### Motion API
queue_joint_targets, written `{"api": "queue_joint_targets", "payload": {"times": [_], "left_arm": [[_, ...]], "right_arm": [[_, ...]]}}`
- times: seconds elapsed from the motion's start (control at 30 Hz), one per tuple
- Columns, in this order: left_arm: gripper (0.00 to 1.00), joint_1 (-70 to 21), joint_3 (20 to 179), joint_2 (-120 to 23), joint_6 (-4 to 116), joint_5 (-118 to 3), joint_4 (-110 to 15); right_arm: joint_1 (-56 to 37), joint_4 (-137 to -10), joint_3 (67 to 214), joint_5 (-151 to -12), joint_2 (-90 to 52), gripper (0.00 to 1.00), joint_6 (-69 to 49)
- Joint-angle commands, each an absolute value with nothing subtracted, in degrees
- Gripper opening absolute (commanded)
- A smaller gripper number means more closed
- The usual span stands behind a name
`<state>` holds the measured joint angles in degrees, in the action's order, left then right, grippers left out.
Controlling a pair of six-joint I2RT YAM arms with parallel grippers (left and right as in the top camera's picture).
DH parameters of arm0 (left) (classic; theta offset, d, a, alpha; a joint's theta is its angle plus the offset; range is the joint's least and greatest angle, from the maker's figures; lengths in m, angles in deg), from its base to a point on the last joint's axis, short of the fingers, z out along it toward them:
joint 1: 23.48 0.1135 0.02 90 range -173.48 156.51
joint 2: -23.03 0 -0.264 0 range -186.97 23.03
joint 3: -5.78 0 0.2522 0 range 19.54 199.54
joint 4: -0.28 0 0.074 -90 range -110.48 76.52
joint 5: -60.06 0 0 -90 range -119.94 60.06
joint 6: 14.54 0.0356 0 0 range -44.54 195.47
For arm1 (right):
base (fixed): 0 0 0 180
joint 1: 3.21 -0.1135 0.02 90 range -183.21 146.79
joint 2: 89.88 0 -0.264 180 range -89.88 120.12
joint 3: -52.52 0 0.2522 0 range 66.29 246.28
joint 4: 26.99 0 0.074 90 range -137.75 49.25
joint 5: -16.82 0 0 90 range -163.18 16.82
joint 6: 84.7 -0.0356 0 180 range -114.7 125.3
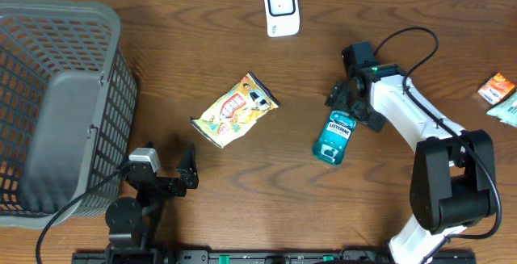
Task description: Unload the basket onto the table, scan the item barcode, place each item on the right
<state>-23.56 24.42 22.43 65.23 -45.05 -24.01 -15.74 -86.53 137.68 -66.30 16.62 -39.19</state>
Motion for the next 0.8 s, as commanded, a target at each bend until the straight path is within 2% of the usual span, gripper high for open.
{"api": "queue_joint_targets", "payload": {"times": [0.0,0.3,0.6,0.63,0.7,0.77], "left_arm": [[0.98,-23.74,23.24,22.80,65.79,-45.75,-25.01],[0.98,-23.74,23.24,22.80,65.79,-45.75,-25.01],[0.98,-23.71,23.24,22.80,65.79,-45.73,-25.01],[0.98,-23.71,23.24,22.80,65.79,-45.75,-25.01],[0.98,-23.74,23.24,22.80,65.79,-45.75,-25.01],[0.98,-23.71,23.24,22.80,65.79,-45.75,-25.01]], "right_arm": [[-15.41,-86.62,137.35,-68.21,17.28,0.99,-38.60],[-15.68,-87.66,137.35,-75.64,17.28,0.98,-38.55],[-15.68,-87.99,137.35,-73.93,17.28,0.99,-35.67],[-15.70,-88.10,137.35,-73.95,17.28,0.96,-35.45],[-15.81,-88.36,137.35,-74.94,17.28,0.82,-35.25],[-16.07,-88.34,137.37,-77.15,17.28,0.76,-35.08]]}}
